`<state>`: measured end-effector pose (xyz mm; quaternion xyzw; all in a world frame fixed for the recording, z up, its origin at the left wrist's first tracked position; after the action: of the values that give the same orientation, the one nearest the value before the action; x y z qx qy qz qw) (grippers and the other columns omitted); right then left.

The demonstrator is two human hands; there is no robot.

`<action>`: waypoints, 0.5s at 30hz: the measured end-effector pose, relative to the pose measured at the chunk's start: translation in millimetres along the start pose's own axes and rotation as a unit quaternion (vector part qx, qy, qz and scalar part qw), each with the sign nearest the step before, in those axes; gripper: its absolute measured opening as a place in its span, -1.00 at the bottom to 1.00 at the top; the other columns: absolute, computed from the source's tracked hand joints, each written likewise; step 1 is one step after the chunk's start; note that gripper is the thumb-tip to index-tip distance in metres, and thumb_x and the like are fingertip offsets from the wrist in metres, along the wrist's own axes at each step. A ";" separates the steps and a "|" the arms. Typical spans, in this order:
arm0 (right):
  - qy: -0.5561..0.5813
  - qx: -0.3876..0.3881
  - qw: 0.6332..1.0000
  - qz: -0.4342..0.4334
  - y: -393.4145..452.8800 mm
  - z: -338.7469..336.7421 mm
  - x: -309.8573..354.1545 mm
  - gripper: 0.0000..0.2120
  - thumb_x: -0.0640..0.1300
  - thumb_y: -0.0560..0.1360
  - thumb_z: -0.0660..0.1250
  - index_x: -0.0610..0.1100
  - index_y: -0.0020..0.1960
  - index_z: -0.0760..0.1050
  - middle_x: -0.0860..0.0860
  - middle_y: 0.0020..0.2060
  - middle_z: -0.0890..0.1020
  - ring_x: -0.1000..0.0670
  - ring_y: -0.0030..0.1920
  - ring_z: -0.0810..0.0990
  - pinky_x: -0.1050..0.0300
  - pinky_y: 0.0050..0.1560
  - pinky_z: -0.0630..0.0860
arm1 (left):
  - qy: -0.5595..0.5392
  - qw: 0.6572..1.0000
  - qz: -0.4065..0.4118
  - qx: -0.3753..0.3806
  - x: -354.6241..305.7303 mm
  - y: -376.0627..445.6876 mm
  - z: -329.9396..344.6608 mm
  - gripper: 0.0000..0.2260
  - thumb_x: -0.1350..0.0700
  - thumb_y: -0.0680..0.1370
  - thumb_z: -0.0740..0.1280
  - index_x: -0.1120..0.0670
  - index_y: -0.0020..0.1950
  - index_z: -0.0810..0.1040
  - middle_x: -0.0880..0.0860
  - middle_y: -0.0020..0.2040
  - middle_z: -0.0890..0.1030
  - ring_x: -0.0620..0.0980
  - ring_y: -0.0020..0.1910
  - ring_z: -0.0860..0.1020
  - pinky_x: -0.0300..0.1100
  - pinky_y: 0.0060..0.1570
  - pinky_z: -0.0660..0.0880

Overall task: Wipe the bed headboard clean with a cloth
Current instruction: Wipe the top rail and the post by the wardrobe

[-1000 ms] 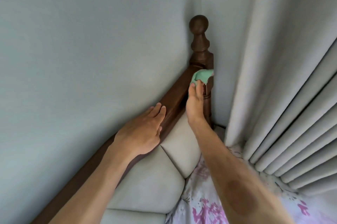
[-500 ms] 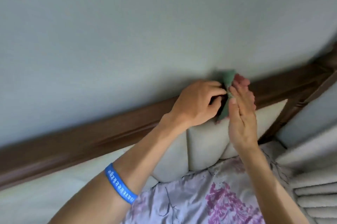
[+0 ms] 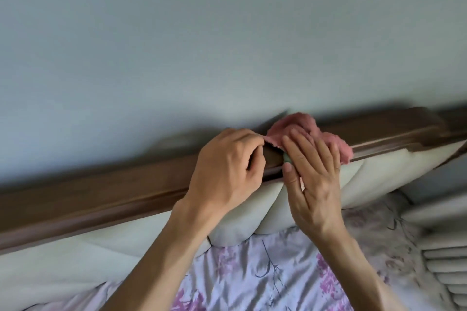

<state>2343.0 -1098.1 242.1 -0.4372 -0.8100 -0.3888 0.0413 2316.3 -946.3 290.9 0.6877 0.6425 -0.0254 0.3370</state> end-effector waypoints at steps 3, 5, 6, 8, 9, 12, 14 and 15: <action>-0.010 -0.012 1.000 0.015 1.4 11.3 20.2 -0.62 -0.09 0.62 0.14 -0.19 0.35 0.53 -0.10 0.38 0.50 -0.20 0.43 0.40 -0.31 0.45 0.20 | 0.056 0.996 0.009 0.071 28.3 -23.0 -13.2 -0.76 0.01 0.56 0.24 0.03 0.14 0.60 -0.01 0.02 0.64 0.11 -0.05 0.59 0.03 -0.04 0.50; -0.019 -0.019 0.999 0.027 -0.2 13.4 23.4 -0.62 -0.12 0.61 0.14 -0.22 0.33 0.54 -0.13 0.36 0.52 -0.24 0.39 0.43 -0.36 0.38 0.25 | 0.065 0.991 0.011 0.115 36.1 -28.7 -18.6 -0.69 -0.07 0.58 0.20 -0.01 0.24 0.57 0.02 0.06 0.61 0.14 -0.02 0.56 0.06 -0.03 0.49; -0.019 -0.025 0.999 0.030 -1.6 12.3 21.7 -0.62 -0.12 0.60 0.14 -0.23 0.32 0.54 -0.14 0.35 0.52 -0.26 0.38 0.43 -0.37 0.37 0.26 | 0.065 0.989 0.019 0.134 36.1 -27.1 -18.9 -0.66 -0.09 0.59 0.19 -0.03 0.31 0.54 0.04 0.09 0.60 0.15 0.00 0.54 0.07 0.00 0.48; -0.016 -0.033 0.999 0.030 -1.6 12.5 21.2 -0.62 -0.13 0.60 0.14 -0.24 0.31 0.55 -0.15 0.35 0.53 -0.27 0.38 0.44 -0.40 0.35 0.25 | 0.051 0.984 0.032 0.167 37.2 -21.6 -17.9 -0.63 -0.10 0.62 0.18 -0.07 0.40 0.49 0.07 0.14 0.56 0.16 0.04 0.51 0.08 0.05 0.47; -0.017 -0.033 0.999 0.033 -0.2 12.3 20.8 -0.62 -0.13 0.60 0.14 -0.24 0.31 0.55 -0.15 0.35 0.53 -0.27 0.38 0.44 -0.42 0.34 0.25 | 0.038 0.983 0.036 0.177 36.7 -17.6 -15.8 -0.63 -0.09 0.63 0.19 -0.09 0.42 0.47 0.07 0.16 0.55 0.15 0.06 0.50 0.08 0.08 0.47; -0.007 -0.005 0.999 0.053 -0.7 16.7 38.8 -0.60 -0.10 0.61 0.13 -0.21 0.35 0.52 -0.13 0.39 0.49 -0.23 0.43 0.41 -0.42 0.39 0.21 | 0.015 0.985 0.034 0.170 34.7 -13.8 -12.9 -0.66 -0.07 0.62 0.25 -0.07 0.38 0.51 0.04 0.14 0.57 0.12 0.05 0.52 0.07 0.11 0.47; 0.004 0.036 0.999 0.041 -12.0 26.6 63.0 -0.56 -0.06 0.62 0.10 -0.17 0.44 0.43 -0.08 0.46 0.41 -0.15 0.50 0.32 -0.33 0.49 0.13 | -0.010 0.990 0.032 0.134 34.0 -16.7 -18.4 -0.75 0.02 0.59 0.30 0.01 0.24 0.59 0.01 0.11 0.62 0.10 0.03 0.56 0.04 0.09 0.50; 0.012 0.055 0.998 0.019 -17.8 27.1 69.8 -0.54 -0.04 0.63 0.08 -0.15 0.47 0.38 -0.05 0.49 0.37 -0.12 0.53 0.27 -0.27 0.52 0.11 | -0.043 0.992 0.018 0.114 35.3 -17.2 -20.4 -0.80 0.07 0.55 0.32 0.04 0.15 0.61 -0.03 0.08 0.64 0.05 0.03 0.59 0.00 0.08 0.50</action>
<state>2294.3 -1038.5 241.1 -0.4449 -0.8211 -0.3478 0.0831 2298.8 -906.5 282.7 0.7314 0.6078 -0.1220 0.2841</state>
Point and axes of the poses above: each hand's wrist, its own y-axis towards the middle knuckle, its own z-axis out of the palm, x = y × z, the point moved 6 cm from there along y, towards the middle knuckle
